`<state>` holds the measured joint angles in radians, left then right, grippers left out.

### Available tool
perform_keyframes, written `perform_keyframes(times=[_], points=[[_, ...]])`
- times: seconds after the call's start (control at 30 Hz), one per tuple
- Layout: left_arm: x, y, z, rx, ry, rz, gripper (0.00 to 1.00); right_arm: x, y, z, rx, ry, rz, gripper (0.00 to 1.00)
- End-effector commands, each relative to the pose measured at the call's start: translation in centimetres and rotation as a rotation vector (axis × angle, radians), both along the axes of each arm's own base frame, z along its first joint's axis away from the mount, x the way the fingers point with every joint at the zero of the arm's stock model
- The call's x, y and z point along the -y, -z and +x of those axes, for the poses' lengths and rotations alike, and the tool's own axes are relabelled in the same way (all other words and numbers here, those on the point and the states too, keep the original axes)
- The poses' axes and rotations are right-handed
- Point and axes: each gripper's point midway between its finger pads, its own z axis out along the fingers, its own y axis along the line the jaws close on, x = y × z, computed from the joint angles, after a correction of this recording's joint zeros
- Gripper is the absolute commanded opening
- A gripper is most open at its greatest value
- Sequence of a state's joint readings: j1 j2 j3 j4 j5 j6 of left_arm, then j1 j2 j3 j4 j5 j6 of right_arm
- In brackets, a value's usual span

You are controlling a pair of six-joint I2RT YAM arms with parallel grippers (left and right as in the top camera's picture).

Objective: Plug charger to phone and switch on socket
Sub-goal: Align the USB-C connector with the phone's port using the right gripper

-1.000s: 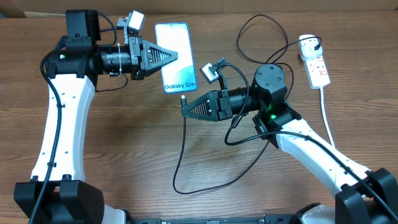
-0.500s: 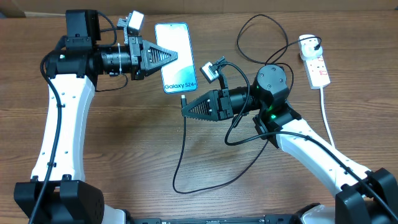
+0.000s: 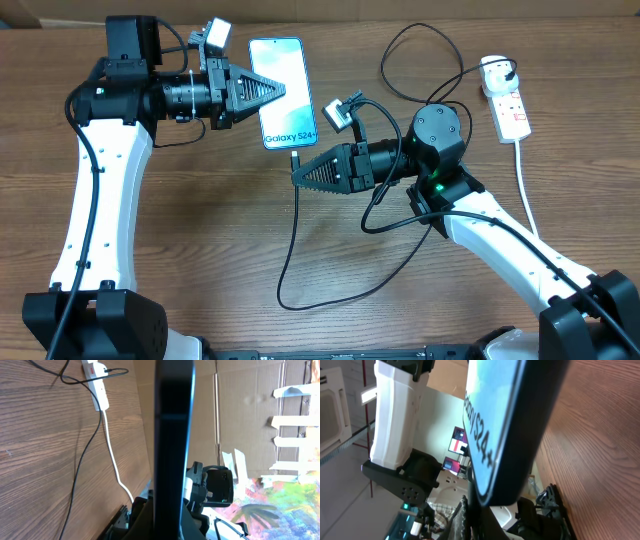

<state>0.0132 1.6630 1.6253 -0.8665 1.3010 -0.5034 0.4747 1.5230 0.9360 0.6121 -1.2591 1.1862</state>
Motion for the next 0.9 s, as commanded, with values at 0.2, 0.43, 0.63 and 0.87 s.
perform_keyframes(times=[0.2,0.43,0.63,0.87], points=[[0.47,-0.84,-0.34,0.017,0.023,-0.019,0.04,0.03,-1.62,-0.15,0.024,0.010,0.020,0.04],[0.53,-0.59,-0.20,0.017,0.015,-0.004,0.04,0.03,-1.64,-0.11,0.022,0.013,0.020,0.04],[0.54,-0.56,-0.19,0.015,0.014,-0.002,0.04,0.03,-1.66,-0.10,0.023,0.013,0.021,0.04],[0.64,-0.86,-0.43,0.008,0.027,-0.022,0.04,0.03,-1.66,-0.10,0.023,0.013,0.021,0.04]])
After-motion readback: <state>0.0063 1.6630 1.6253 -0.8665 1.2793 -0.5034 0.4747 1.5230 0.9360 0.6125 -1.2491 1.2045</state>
